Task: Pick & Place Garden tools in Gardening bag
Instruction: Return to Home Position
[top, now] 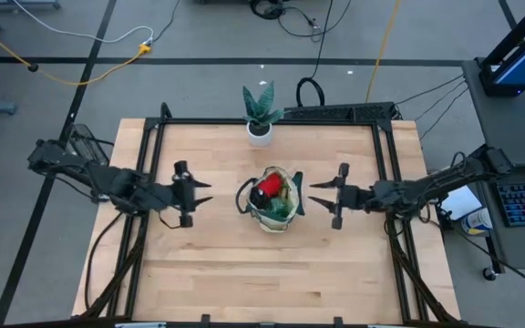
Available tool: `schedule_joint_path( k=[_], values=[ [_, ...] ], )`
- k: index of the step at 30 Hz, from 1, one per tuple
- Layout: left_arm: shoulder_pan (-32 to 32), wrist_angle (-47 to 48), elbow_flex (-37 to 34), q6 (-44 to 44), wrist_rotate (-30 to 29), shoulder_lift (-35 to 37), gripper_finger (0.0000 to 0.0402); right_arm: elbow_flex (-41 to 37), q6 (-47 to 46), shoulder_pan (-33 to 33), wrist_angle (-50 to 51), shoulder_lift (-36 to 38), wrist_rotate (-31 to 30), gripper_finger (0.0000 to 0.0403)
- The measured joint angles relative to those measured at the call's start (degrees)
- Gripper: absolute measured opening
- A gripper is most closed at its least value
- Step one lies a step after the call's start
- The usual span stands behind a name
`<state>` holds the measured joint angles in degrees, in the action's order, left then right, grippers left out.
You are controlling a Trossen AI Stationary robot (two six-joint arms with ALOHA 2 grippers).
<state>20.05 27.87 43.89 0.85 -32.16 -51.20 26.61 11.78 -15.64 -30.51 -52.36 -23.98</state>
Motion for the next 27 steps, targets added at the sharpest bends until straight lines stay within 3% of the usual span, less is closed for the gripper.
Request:
schedule_joint_path(
  k=[10, 19, 27],
  values=[
    [-0.02, -8.81, -10.72, -2.73, 0.0, 14.12, 0.0157, -9.08, -2.15, 0.19, -4.84, 9.6, 0.02, 0.0139],
    [-0.04, -12.94, -16.96, -5.06, 0.05, 21.81, 0.0157, -14.54, -1.63, 0.28, -4.77, 17.08, 0.03, 0.0139],
    [-0.11, -24.15, -24.78, -11.05, 0.09, 27.54, 0.0157, -15.51, -1.19, 0.31, -4.45, 20.71, 0.03, 0.0139]
  ],
)
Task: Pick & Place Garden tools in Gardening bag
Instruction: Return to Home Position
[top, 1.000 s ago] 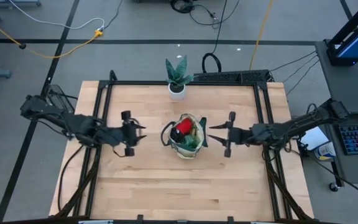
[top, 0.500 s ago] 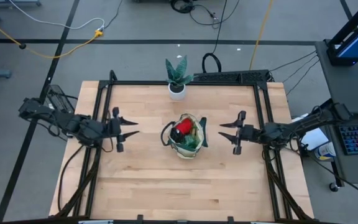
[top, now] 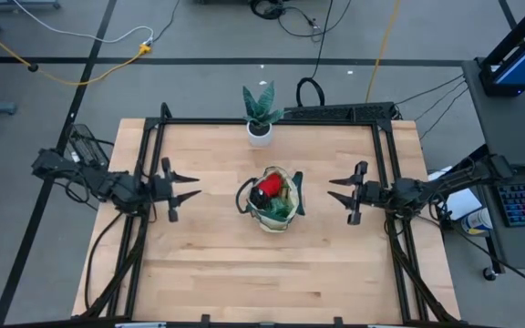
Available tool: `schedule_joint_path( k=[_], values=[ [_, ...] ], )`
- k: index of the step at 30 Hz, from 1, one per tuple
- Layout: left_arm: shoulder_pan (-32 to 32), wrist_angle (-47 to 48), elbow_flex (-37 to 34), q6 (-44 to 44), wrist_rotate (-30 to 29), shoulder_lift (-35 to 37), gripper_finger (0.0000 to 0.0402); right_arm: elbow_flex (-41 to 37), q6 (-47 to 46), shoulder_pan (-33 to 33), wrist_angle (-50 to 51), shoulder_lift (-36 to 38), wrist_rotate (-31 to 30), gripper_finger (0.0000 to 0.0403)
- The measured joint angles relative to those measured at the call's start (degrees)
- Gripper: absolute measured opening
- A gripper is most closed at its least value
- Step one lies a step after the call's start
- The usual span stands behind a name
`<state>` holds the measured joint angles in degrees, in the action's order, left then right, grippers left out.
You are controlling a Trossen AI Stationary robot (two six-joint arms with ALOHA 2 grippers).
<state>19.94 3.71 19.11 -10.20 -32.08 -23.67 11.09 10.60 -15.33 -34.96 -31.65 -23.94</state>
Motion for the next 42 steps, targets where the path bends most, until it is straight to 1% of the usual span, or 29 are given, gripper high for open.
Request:
schedule_joint_path(
  k=[8, 11, 14, 18, 28, 31, 36, 42],
  values=[
    [0.0, -9.9, -9.23, 1.32, 0.02, 4.02, 0.0157, 0.0, 0.74, 0.0, 2.16, 1.48, -0.09, 0.0139],
    [0.0, -14.46, -11.65, 0.09, 0.02, 4.38, 0.0157, 0.0, 0.74, 0.0, 2.84, 2.52, -0.12, 0.0139],
    [0.0, -17.55, -13.01, -0.63, 0.02, 4.38, 0.0157, 0.0, -0.74, 0.0, 5.97, 3.96, -0.12, 0.0139],
    [0.0, -17.38, -13.46, 0.74, 0.02, 4.35, 0.0157, 0.0, -3.47, 0.0, 9.08, 4.9, -0.13, 0.0139],
    [0.0, -17.32, -13.46, -0.42, 0.52, 4.35, 0.0157, 0.02, -3.85, 0.0, 13.78, 7.54, -0.07, 0.0139],
    [0.0, -17.32, -13.46, -0.72, 0.52, 4.35, 0.0157, 0.02, -3.85, 0.0, 14.57, 8.95, -0.04, 0.0139],
    [0.0, -17.32, -13.46, -1.15, 0.55, 4.35, 0.0157, 0.02, -4.01, 0.0, 19.2, 12.08, -0.03, 0.0139],
    [0.0, -17.34, -13.44, -1.7, 0.55, 4.35, 0.0157, 0.02, -4.08, -0.01, 22.48, 15.97, 0.01, 0.0139]
  ],
)
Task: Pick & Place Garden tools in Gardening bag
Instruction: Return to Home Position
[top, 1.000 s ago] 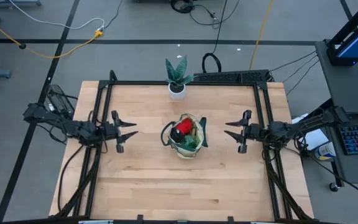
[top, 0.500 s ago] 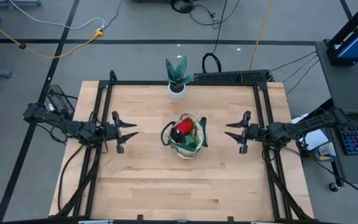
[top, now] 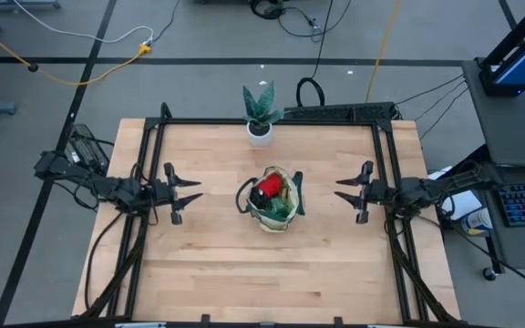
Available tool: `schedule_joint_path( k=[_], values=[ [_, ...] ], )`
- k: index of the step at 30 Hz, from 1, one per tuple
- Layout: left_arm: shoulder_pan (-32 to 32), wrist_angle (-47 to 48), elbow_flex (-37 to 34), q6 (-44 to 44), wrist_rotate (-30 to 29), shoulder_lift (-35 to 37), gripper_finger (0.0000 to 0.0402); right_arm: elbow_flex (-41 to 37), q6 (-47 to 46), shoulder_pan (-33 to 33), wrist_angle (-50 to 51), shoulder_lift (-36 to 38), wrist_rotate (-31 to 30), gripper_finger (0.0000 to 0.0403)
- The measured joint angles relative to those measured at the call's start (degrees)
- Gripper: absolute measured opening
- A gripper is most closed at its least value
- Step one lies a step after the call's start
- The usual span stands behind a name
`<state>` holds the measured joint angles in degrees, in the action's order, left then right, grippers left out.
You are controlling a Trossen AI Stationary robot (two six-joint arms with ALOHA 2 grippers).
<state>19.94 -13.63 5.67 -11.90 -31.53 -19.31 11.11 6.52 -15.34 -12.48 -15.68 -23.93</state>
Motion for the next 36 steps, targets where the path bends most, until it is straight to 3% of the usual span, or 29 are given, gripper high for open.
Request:
schedule_joint_path(
  k=[20, 36],
  values=[
    [-3.03, -5.31, 0.0, -5.47, 0.08, 0.02, 0.0157, -1.77, -2.61, 0.0, 11.05, 12.85, 0.08, 0.0139],
    [-10.41, -1.38, 0.02, -1.65, 14.18, -0.07, 0.0157, -5.73, -2.77, 0.01, 10.17, 15.51, 0.12, 0.0139]
  ],
)
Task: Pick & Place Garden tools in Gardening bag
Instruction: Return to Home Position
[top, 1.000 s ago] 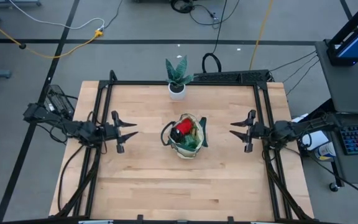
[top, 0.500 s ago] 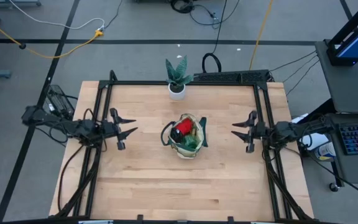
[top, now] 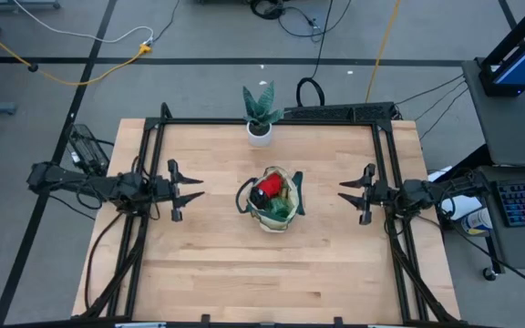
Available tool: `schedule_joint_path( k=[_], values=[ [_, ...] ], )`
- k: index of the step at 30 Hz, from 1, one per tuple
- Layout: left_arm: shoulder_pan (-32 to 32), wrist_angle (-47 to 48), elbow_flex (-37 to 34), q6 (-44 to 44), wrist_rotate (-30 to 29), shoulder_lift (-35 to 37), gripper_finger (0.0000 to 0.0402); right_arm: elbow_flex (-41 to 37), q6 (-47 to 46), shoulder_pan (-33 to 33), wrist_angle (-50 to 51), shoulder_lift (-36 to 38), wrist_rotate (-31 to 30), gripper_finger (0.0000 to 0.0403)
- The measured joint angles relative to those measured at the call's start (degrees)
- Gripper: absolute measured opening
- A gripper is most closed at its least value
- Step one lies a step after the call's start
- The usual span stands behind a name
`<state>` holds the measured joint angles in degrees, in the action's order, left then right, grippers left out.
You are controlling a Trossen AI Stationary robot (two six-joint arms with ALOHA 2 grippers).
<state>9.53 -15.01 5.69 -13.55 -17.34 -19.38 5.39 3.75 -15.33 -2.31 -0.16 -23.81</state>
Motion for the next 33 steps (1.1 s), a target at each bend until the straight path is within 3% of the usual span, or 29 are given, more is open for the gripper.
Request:
schedule_joint_path(
  k=[8, 19, 33],
  values=[
    [-3.2, -6.23, -4.69, 1.04, 2.94, 0.01, 0.0157, -0.04, 0.26, -0.01, 0.22, 0.0, 0.04, 0.0139],
    [-5.38, -6.09, -5.05, 3.24, 7.28, 0.0, 0.0157, -0.93, -0.07, -0.02, 0.22, 0.0, 0.09, 0.0139],
    [-5.39, -3.53, -5.05, 3.92, 6.84, -0.07, 0.0157, -3.0, -3.15, -0.04, 0.33, 0.0, 0.3, 0.0139]
  ],
)
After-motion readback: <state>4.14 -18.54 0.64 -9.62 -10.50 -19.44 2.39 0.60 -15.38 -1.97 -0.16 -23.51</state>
